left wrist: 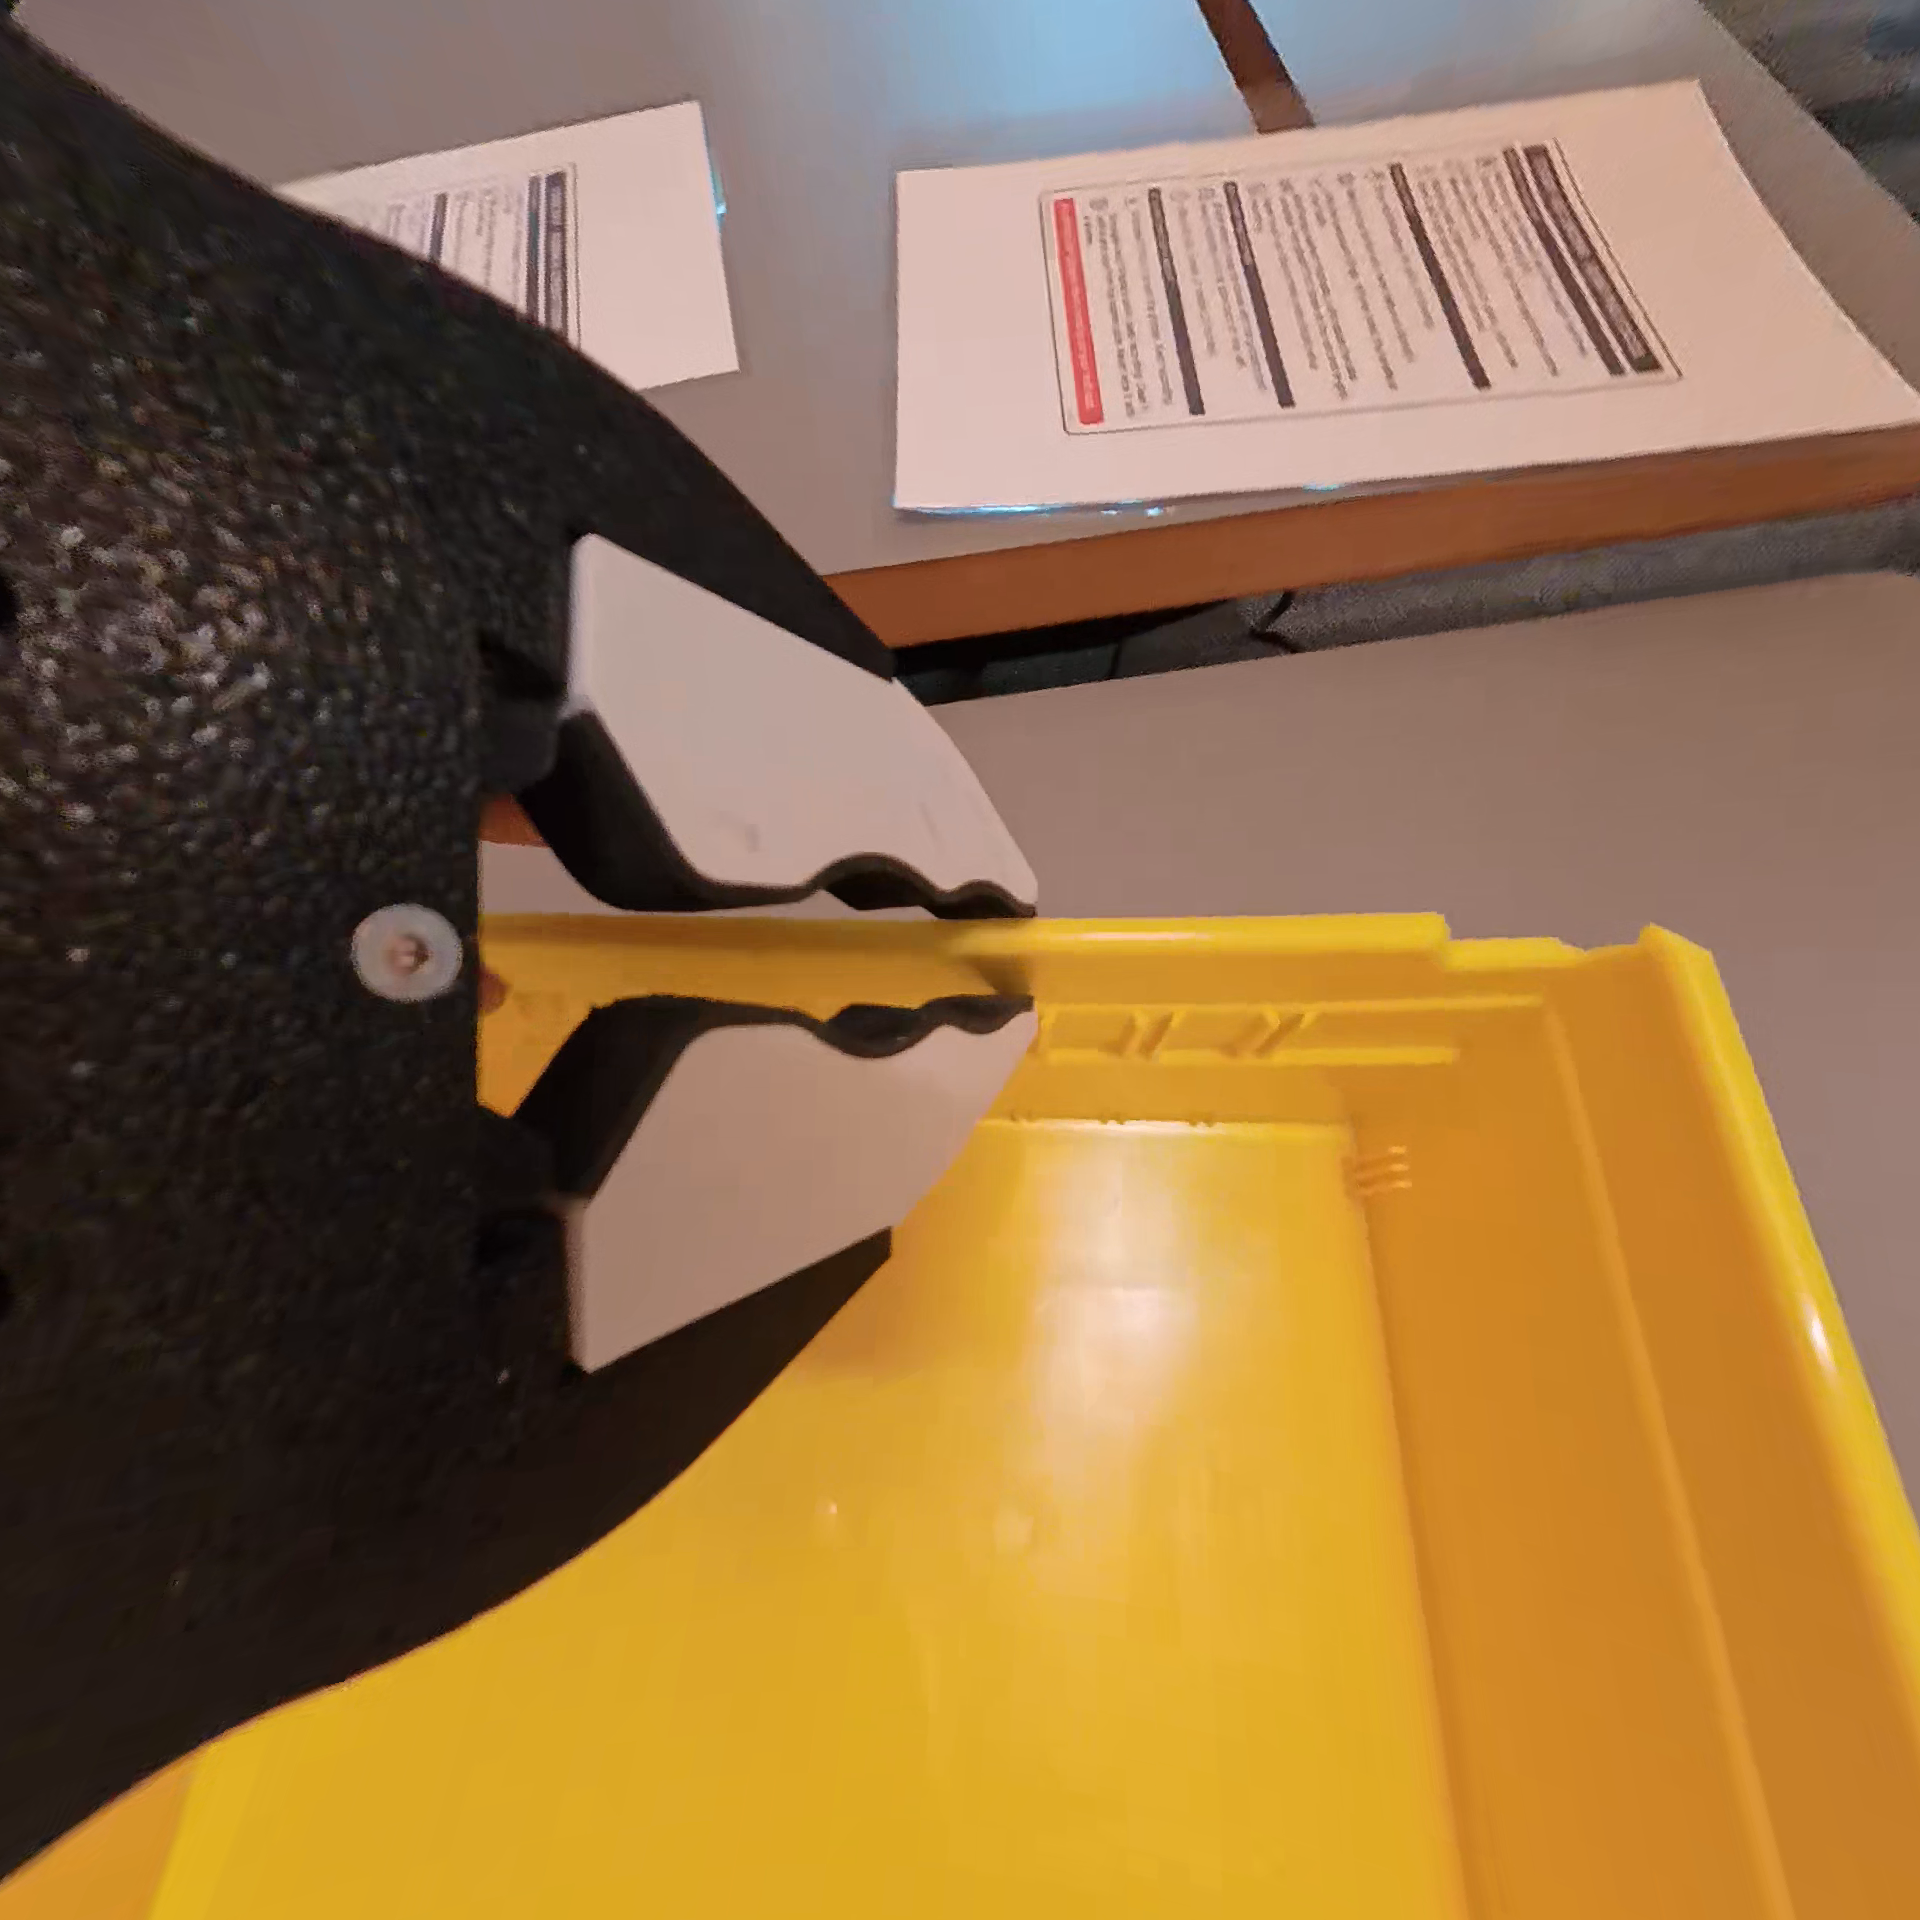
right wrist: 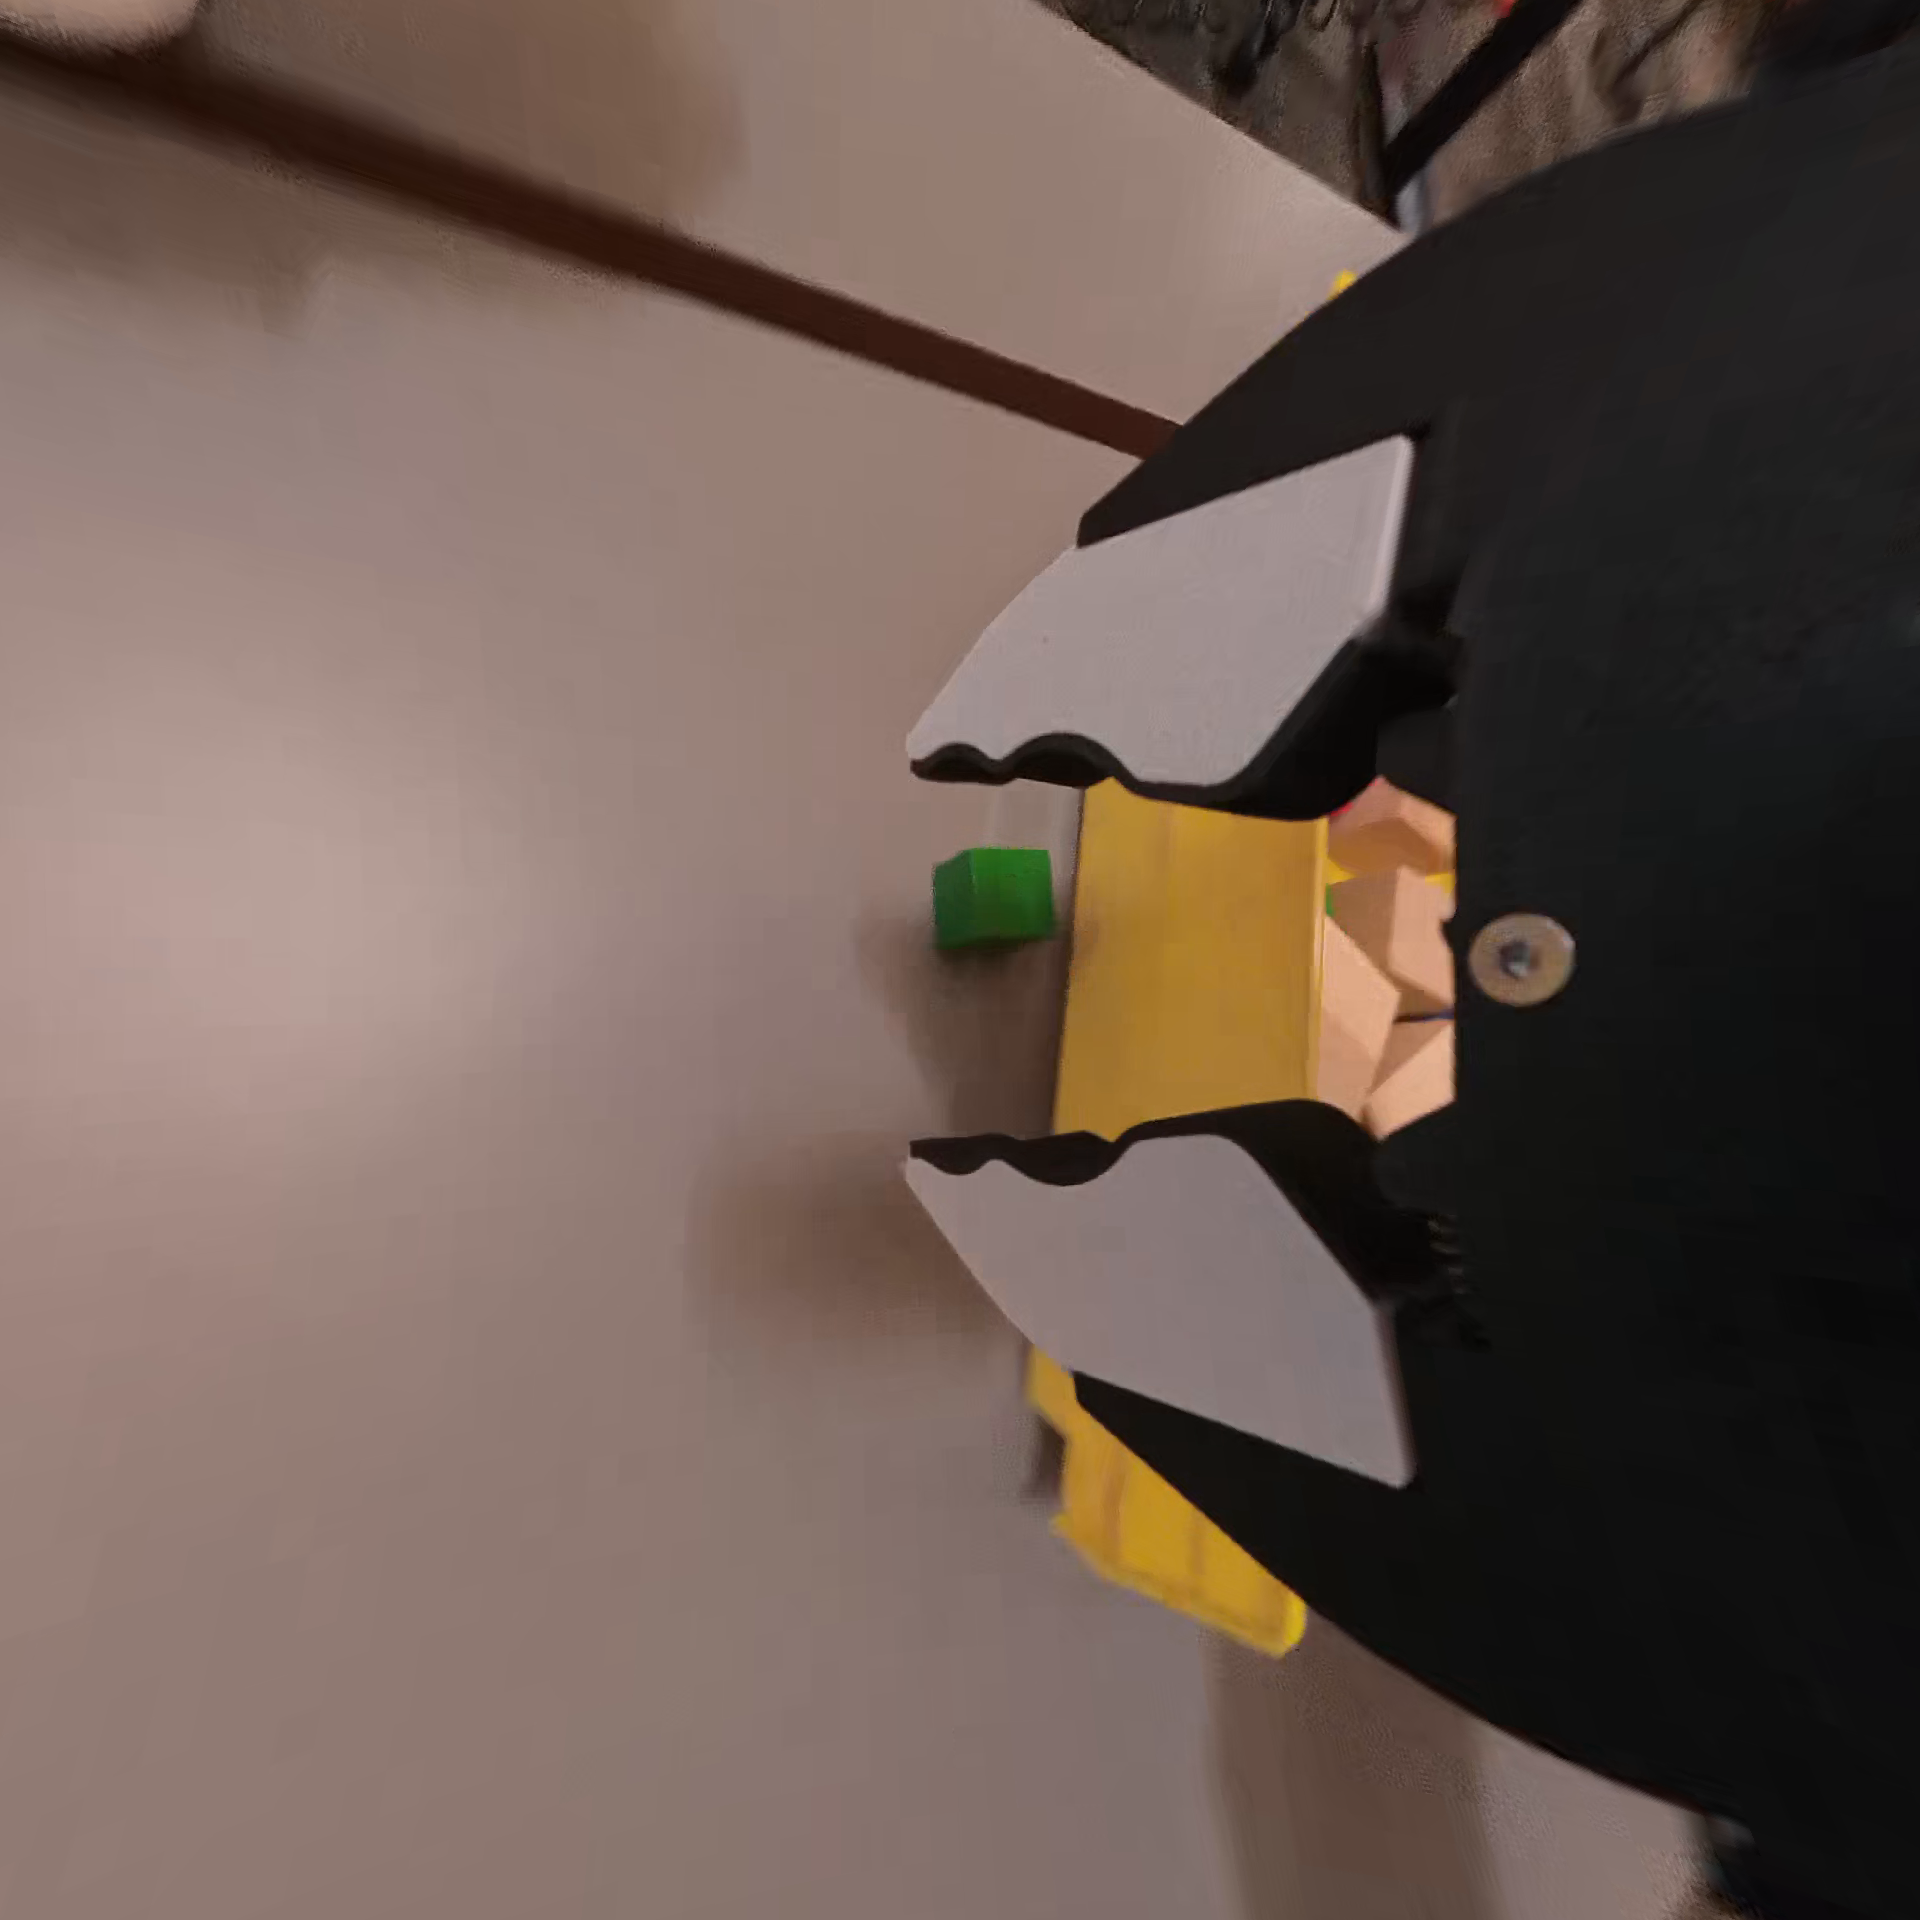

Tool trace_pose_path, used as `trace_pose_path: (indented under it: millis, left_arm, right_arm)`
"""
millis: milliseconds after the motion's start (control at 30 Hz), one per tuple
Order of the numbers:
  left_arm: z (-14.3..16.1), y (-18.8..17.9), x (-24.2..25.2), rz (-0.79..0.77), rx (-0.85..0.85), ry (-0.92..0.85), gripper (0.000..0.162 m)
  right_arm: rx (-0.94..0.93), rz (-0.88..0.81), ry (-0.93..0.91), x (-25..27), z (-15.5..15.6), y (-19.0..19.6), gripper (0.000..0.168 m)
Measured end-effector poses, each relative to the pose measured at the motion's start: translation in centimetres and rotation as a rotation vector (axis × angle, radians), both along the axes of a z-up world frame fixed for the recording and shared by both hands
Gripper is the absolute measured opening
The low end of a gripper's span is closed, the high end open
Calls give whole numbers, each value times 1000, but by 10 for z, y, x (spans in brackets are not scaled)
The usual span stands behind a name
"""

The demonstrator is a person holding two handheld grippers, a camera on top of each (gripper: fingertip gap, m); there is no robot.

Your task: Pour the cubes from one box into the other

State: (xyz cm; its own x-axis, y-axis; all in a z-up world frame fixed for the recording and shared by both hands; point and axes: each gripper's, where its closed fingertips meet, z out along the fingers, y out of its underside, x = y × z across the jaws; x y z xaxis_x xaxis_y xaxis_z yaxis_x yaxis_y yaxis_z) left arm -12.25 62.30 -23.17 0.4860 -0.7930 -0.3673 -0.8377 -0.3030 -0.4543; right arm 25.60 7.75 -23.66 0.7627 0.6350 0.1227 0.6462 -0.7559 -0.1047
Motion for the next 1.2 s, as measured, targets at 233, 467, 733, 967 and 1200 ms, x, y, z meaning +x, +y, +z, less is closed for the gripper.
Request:
trace_pose_path:
  millis: [233, 467, 733, 967, 1200]
  left_arm:
    - [1, 20, -1, 20, 123, -21, 14]
    - [11, 19, 0, 33, 144, -167, 14]
    - [103, -36, 15, -2, 233, -539, 53]
    - [117, -101, 13, -93, 245, -607, 57]
    - [115, -168, 29, -206, 210, -629, 55]
  right_arm:
    - [-257, 63, -176, 30, -34, -15, 48]
    - [-438, 75, -258, 40, -52, -25, 46]
    - [-538, 53, -342, 52, -60, -29, 53]
    - [-577, 6, -352, 51, -64, -31, 28]
    - [-103, -178, -253, 34, 38, 4, 28]
